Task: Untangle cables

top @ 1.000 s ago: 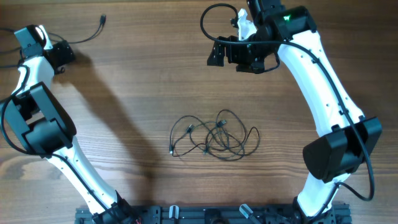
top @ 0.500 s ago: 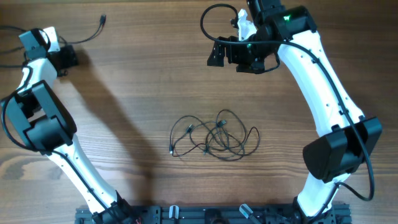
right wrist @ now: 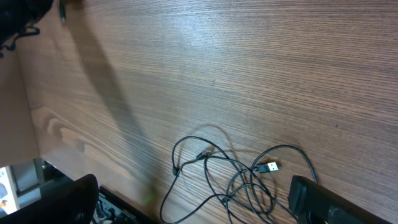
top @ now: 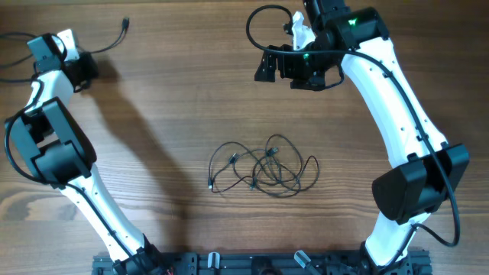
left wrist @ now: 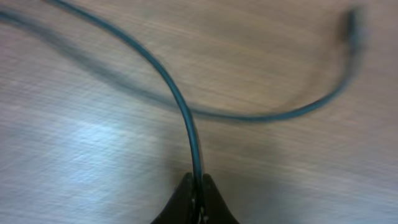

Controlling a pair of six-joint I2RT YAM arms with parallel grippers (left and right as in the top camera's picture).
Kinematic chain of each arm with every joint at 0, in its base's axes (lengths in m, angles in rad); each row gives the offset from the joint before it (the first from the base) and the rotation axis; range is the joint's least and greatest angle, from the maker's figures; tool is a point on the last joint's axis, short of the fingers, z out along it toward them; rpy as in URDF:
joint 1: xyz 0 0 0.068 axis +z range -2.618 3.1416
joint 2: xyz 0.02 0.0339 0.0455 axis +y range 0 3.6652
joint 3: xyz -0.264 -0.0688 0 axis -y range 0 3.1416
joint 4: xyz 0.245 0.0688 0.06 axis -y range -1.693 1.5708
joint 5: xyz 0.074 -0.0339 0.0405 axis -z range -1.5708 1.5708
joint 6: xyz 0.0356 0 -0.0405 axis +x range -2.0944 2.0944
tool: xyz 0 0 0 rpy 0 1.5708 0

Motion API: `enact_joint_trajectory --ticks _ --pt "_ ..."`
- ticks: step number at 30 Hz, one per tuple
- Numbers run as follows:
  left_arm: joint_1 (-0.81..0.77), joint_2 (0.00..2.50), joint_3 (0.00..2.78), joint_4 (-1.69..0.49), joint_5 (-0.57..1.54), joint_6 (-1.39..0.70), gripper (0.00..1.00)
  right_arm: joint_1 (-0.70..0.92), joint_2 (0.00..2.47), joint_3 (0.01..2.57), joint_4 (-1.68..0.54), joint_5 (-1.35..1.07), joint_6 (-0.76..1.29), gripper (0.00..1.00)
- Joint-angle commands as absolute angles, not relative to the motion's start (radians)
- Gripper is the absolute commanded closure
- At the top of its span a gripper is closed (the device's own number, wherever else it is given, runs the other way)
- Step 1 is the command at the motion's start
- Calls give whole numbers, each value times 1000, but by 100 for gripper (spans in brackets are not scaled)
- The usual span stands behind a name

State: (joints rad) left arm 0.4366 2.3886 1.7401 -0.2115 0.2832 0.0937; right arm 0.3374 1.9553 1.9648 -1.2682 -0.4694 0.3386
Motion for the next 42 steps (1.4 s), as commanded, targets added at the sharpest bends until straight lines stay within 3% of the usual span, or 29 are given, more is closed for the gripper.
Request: enact_joint_trajectory --ticks 1,6,16,17,18,20,29,42 --pt "402 2313 1744 -145 523 -210 96 341 1940 1968 -1269 -459 340 0" --pt "370 2275 1744 -76 594 -413 96 341 1940 1968 -1273 -459 340 0" --pt "290 2276 1743 -109 556 -371 95 341 1940 1968 -1278 -459 321 0" --pt "286 2276 1743 -109 539 -371 86 341 1940 1968 -1278 -459 321 0" --pt "284 2276 1743 -110 528 -371 47 341 1940 1968 -1278 -459 321 1" --pt "284 2276 1743 -109 526 -371 0 341 1940 1968 -1279 -460 317 0" --pt "288 2204 1743 -133 623 -374 0 341 1940 1968 -1280 -459 315 0" --pt "377 2208 1737 -364 -228 -355 3 341 1940 1968 -1282 -459 314 0"
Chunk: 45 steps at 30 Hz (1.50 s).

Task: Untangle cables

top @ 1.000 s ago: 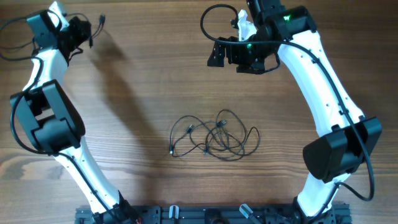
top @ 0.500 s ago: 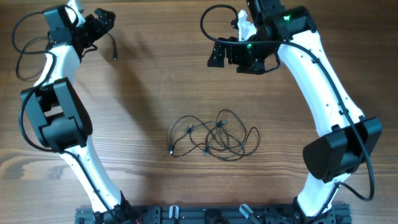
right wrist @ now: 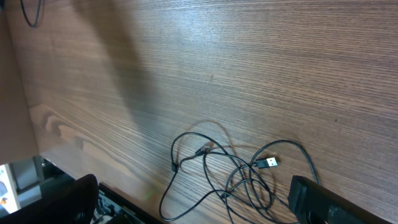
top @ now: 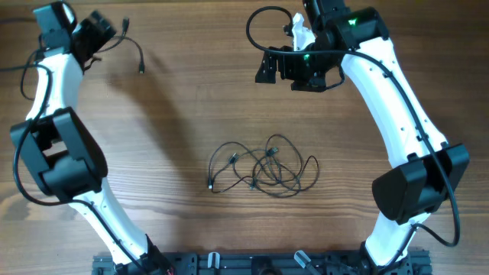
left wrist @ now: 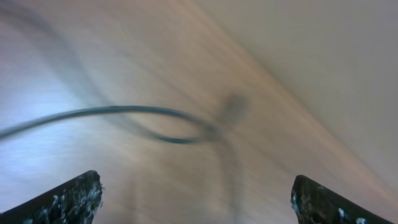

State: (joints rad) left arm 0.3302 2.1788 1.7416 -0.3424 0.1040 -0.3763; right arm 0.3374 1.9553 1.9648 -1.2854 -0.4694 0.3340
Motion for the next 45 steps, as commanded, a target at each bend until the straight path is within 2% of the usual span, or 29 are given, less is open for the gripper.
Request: enact_joint_trajectory --ticks 1,3,6,7,8,25,45 --pt "391 2218 1736 -367 -238 -329 6 341 1940 1968 -1282 -459 313 0" --pt "435 2256 1736 -377 -237 -282 16 341 1940 1968 -1282 -459 314 0" --pt "472 2286 1736 -400 -236 -269 79 341 1940 1968 -1280 -459 315 0" --pt "483 2294 1736 -409 -232 -269 90 341 1940 1968 -1280 -459 315 0" --pt "492 2302 1736 -415 -232 -269 96 341 1940 1968 -1279 -459 315 0" --pt "519 2351 1736 -542 -221 -300 96 341 1940 1968 -1258 -459 316 0" --pt "588 2501 1736 -299 -191 -290 96 341 1940 1968 -1270 -459 318 0"
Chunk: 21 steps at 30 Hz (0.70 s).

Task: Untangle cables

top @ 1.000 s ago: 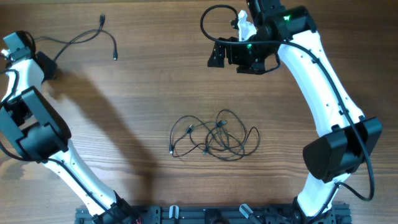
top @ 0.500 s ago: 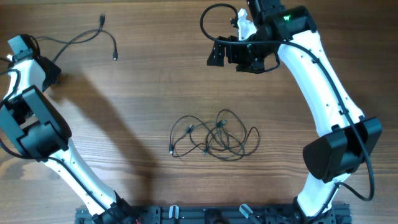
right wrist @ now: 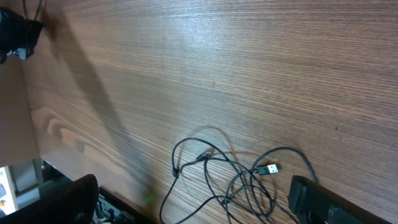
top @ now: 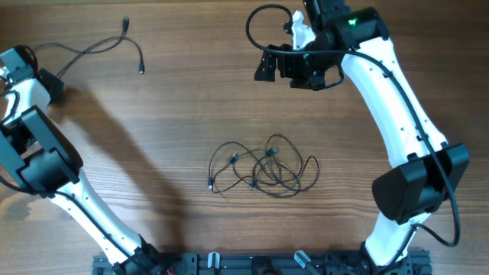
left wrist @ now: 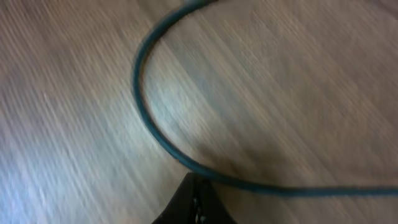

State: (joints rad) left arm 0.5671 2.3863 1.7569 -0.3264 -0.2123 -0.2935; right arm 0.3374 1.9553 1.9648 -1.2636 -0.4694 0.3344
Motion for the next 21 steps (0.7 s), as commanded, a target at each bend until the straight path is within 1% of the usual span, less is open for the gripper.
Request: enact_joint_trajectory --ticks 1,6,8,12,15,16,17,18,19,20,21 --pt "588 2512 1736 -270 -181 -290 96 341 1940 1968 -1274 -460 319 0" --pt "582 2531 1736 -81 -36 -144 96 341 1940 1968 -1306 -460 326 0" --pt "573 2530 1753 -32 -12 -93 96 341 1940 1968 -1319 -460 344 0" --pt "555 2523 1873 -87 15 -87 94 341 1940 1968 -1330 -460 344 0" --pt "554 2501 1998 -190 103 -161 91 341 1940 1968 -1333 -459 364 0" --pt "556 2495 2027 -218 126 -182 84 341 1940 1968 -1333 -460 367 0" --pt "557 2482 2068 -261 163 -216 76 341 1940 1968 -1333 -459 366 0" --pt "558 2473 2090 -287 186 -239 66 341 1940 1968 -1333 -459 366 0" --pt "557 2457 2112 -320 216 -268 60 341 1940 1968 -1333 -459 366 0" --pt "557 2437 2127 -353 245 -295 32 341 1940 1968 -1332 -459 366 0" --pt "555 2410 2136 -390 284 -331 0 341 1940 1968 -1332 -459 366 0"
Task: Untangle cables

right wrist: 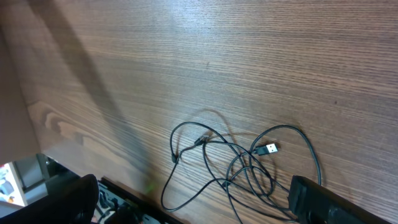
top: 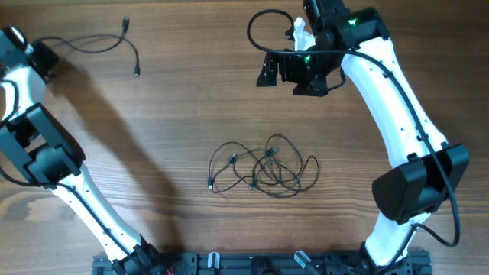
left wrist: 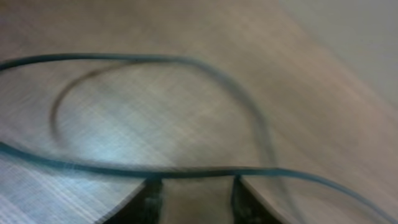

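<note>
A tangle of thin black cables (top: 263, 169) lies at the table's middle; in the right wrist view the tangle (right wrist: 242, 168) shows a silver USB plug (right wrist: 268, 149). One separate black cable (top: 136, 65) lies spread at the far left. My left gripper (top: 46, 55) is at that cable's left end, low over the wood, its jaws a little apart. The cable (left wrist: 205, 171) runs across just ahead of its fingertips (left wrist: 152, 193). My right gripper (top: 294, 72) hangs open high over the far side, nothing between its fingers (right wrist: 323, 199).
The wooden table's left edge (top: 4, 114) lies close by the left gripper. A white scrap (top: 299, 32) sits by the right arm at the far edge. The arms' base rail (top: 252, 263) runs along the near edge.
My left gripper, then shut beside the separate cable, has moved toward the far edge and its jaws now stand slightly apart. The cable shifted a little left. The right arm barely moved.
My left gripper was first shut on the separate cable at the far left. It then stood wide open further right with the cable lying free. It was later shut at the cable's left end, and now is slightly open there. The tangle has not moved.
</note>
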Controlling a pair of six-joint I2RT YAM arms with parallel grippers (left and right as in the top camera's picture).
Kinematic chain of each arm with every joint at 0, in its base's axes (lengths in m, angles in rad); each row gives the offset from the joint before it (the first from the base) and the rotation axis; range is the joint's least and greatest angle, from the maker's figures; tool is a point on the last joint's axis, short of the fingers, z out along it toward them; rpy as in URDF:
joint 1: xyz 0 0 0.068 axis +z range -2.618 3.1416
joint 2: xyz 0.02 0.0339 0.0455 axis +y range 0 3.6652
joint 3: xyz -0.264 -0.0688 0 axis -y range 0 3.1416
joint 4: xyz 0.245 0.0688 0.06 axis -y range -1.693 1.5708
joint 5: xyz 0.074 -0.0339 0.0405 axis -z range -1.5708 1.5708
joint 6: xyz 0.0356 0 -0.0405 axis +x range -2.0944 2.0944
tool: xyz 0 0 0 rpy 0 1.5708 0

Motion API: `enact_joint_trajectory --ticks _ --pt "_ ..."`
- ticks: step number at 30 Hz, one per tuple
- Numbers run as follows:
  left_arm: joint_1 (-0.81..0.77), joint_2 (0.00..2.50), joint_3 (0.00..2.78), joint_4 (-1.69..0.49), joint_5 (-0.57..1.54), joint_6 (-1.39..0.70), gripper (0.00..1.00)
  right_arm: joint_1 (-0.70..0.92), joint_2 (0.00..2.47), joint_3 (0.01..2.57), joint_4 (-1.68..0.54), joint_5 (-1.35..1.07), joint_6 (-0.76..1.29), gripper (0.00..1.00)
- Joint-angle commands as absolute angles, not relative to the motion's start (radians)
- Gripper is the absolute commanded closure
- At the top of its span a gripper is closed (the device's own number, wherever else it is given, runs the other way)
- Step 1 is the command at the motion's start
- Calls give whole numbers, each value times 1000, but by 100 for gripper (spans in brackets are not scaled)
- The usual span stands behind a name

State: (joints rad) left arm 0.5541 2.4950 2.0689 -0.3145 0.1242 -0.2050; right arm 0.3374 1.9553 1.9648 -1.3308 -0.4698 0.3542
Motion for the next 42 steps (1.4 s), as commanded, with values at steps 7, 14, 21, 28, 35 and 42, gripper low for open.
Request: enact_joint_trajectory --ticks 7,14,21,28,35,42 --pt "515 2237 2137 -665 451 -461 0 341 1940 1968 -1333 -459 356 0" --pt "430 2138 2137 -894 437 -448 0 340 1940 1968 -1404 -463 267 0" --pt "229 2056 2137 -1203 436 -336 0 285 1925 1968 -1439 -463 253 0" --pt "11 1971 2137 -1405 342 -235 6 150 1822 1968 -1560 -463 118 0" --pt "-77 1855 2137 -1566 314 -234 6 108 1654 1968 -1609 -403 79 0" --pt "-141 1735 2100 -1683 303 -222 1 108 1449 1851 -1608 -380 79 0"
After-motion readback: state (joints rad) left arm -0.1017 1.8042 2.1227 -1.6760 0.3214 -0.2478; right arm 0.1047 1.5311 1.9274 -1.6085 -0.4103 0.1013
